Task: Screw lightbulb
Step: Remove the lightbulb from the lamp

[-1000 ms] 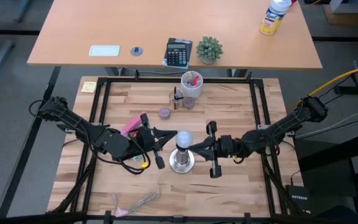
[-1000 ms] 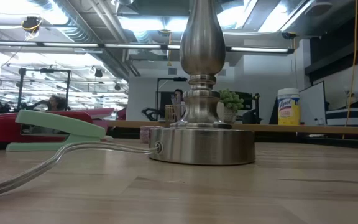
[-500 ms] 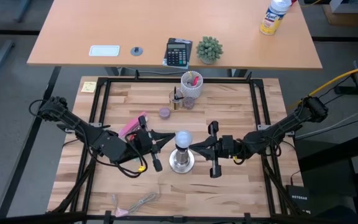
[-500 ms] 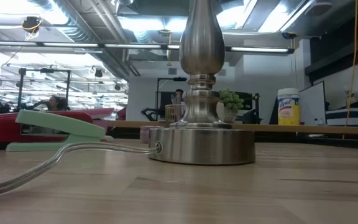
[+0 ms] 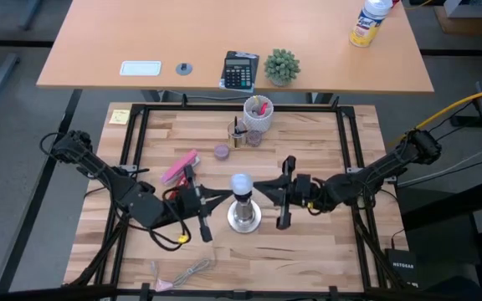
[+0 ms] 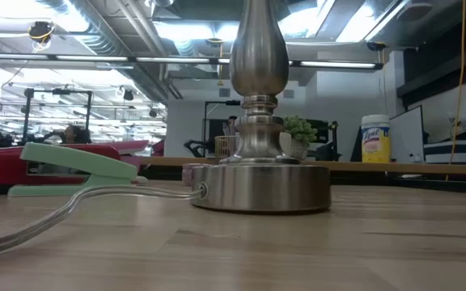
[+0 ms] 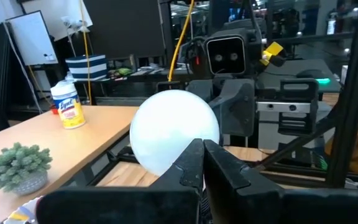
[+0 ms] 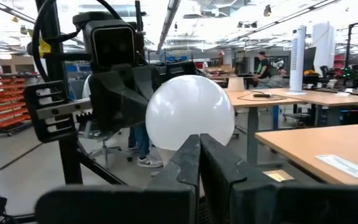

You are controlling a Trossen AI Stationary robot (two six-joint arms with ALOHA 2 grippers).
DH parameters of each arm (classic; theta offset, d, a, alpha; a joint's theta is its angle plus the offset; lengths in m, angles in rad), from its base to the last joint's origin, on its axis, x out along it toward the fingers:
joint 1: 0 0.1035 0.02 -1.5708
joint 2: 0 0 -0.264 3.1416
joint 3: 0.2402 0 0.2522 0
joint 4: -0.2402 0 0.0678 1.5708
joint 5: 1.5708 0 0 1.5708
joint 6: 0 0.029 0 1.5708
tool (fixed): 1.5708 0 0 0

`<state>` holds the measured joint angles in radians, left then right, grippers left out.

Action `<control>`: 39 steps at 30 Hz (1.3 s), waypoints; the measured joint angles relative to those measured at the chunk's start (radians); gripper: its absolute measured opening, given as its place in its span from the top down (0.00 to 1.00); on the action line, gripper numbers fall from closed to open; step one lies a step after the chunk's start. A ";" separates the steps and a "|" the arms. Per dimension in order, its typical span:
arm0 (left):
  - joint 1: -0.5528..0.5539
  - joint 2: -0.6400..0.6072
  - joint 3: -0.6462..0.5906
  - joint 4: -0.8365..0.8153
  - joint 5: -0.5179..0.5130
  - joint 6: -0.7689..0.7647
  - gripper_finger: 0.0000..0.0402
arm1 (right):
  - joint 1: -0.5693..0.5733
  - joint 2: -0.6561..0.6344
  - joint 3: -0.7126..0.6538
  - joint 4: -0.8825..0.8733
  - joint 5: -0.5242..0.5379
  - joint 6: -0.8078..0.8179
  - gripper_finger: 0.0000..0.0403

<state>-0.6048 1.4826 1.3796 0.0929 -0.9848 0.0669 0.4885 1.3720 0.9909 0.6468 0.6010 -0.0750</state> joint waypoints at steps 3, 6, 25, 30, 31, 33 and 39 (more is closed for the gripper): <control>0.000 0.000 0.000 0.000 -0.002 0.000 0.99 | 0.000 0.000 0.000 0.000 -0.006 0.000 0.96; 0.000 0.000 0.000 0.000 -0.008 0.000 0.99 | 0.000 0.000 0.000 0.000 -0.001 0.000 0.96; -0.017 -0.002 0.000 0.100 -0.040 0.125 0.99 | 0.116 -0.063 -0.001 0.003 0.133 -0.142 0.96; 0.003 -0.002 0.000 0.106 -0.107 0.142 0.99 | 0.112 -0.055 -0.001 0.006 -0.001 -0.109 0.96; 0.010 -0.002 0.000 0.105 -0.108 0.142 0.99 | 0.107 -0.051 -0.001 0.005 -0.003 -0.109 0.96; 0.024 -0.002 0.000 0.099 -0.109 0.127 0.99 | 0.095 -0.043 -0.001 0.007 -0.007 -0.104 0.96; 0.060 -0.003 0.000 0.011 -0.075 0.019 0.99 | 0.071 -0.014 -0.001 0.010 -0.016 -0.073 0.96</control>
<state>-0.5447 1.4792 1.3796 0.1035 -1.0598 0.0860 0.5596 1.3583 0.9897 0.6567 0.5854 -0.1483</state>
